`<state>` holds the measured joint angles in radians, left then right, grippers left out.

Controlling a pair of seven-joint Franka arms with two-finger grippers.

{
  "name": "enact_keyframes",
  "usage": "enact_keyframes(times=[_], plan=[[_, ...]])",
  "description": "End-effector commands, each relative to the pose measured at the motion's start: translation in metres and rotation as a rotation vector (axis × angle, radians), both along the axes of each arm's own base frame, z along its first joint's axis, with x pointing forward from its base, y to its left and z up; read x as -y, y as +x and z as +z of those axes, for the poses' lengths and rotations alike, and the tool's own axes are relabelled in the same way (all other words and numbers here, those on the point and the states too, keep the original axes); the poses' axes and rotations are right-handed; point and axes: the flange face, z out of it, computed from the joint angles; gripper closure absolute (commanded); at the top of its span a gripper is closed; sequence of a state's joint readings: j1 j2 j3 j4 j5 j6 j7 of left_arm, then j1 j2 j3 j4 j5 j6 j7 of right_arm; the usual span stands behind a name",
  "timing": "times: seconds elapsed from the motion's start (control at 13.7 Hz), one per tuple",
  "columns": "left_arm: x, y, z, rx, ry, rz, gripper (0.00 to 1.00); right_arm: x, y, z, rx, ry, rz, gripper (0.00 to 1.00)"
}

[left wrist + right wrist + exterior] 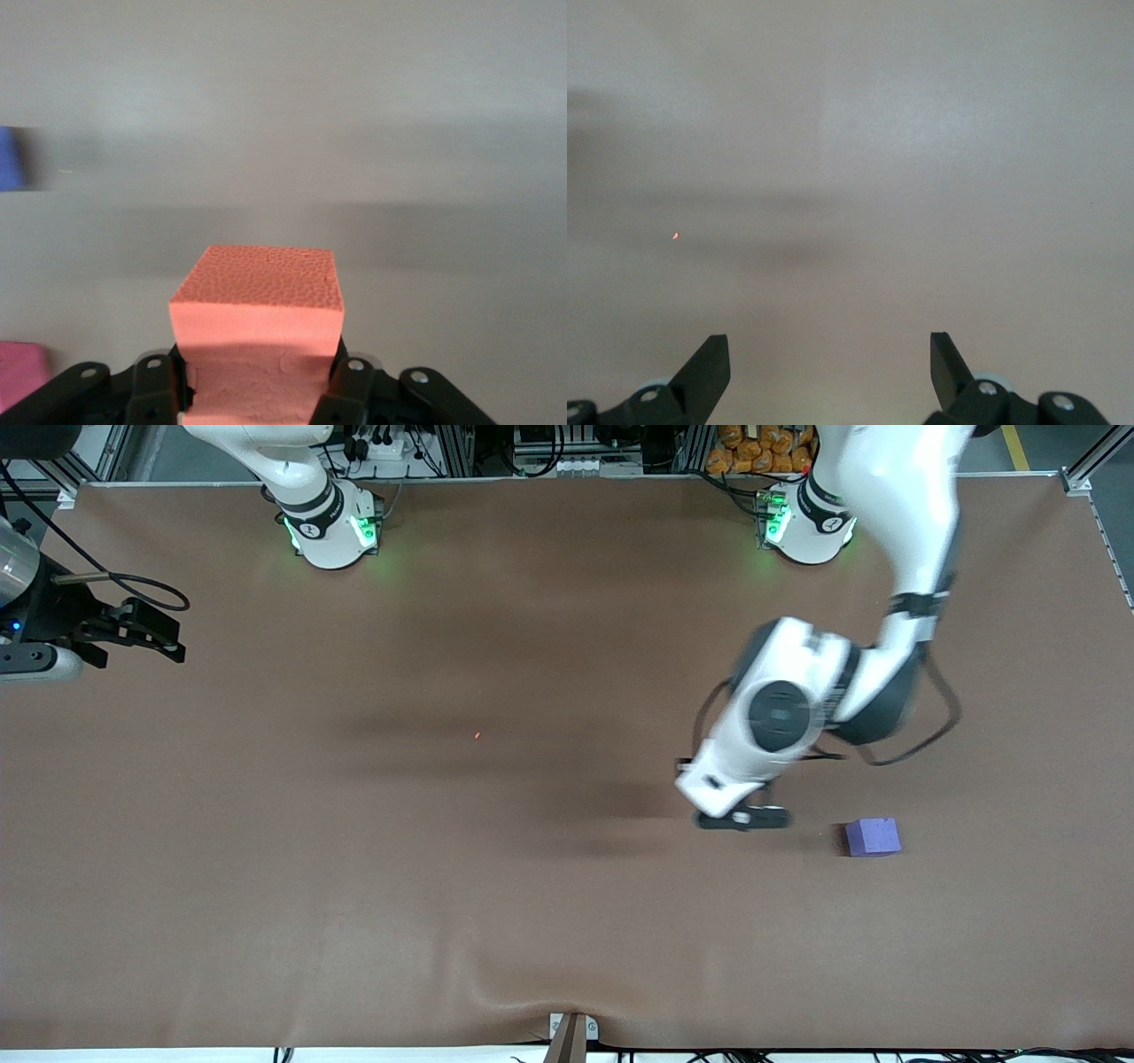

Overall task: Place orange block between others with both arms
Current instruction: 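Carry the orange cube with the left gripper toward the blue cube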

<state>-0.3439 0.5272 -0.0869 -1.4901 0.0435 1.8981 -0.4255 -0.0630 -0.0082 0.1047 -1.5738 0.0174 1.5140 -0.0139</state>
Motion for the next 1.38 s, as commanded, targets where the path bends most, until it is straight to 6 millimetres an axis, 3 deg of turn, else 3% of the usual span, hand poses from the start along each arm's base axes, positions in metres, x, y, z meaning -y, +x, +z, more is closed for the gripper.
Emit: enact_keyframes(times=[0.0,0.22,0.58,0.87,1.31], plan=[[-0.066,-0.001,-0.007,-0.035,0.015,-0.014,1.00,0.003,-0.004,-0.001,-0.006,-0.009,0.012,0.00],[-0.137,0.008,-0.024,-0.066,0.006,-0.007,1.00,0.002,-0.004,-0.001,-0.006,-0.005,0.004,0.00],[-0.236,-0.001,-0.078,-0.051,-0.034,-0.047,1.00,0.001,-0.003,-0.002,-0.010,-0.002,0.006,0.00],[-0.265,-0.025,-0.116,0.006,-0.042,-0.022,1.00,0.001,-0.004,-0.003,-0.019,-0.002,0.006,0.00],[-0.275,-0.044,-0.130,-0.010,-0.012,-0.036,1.00,-0.002,-0.004,-0.004,-0.019,-0.002,0.011,0.00]])
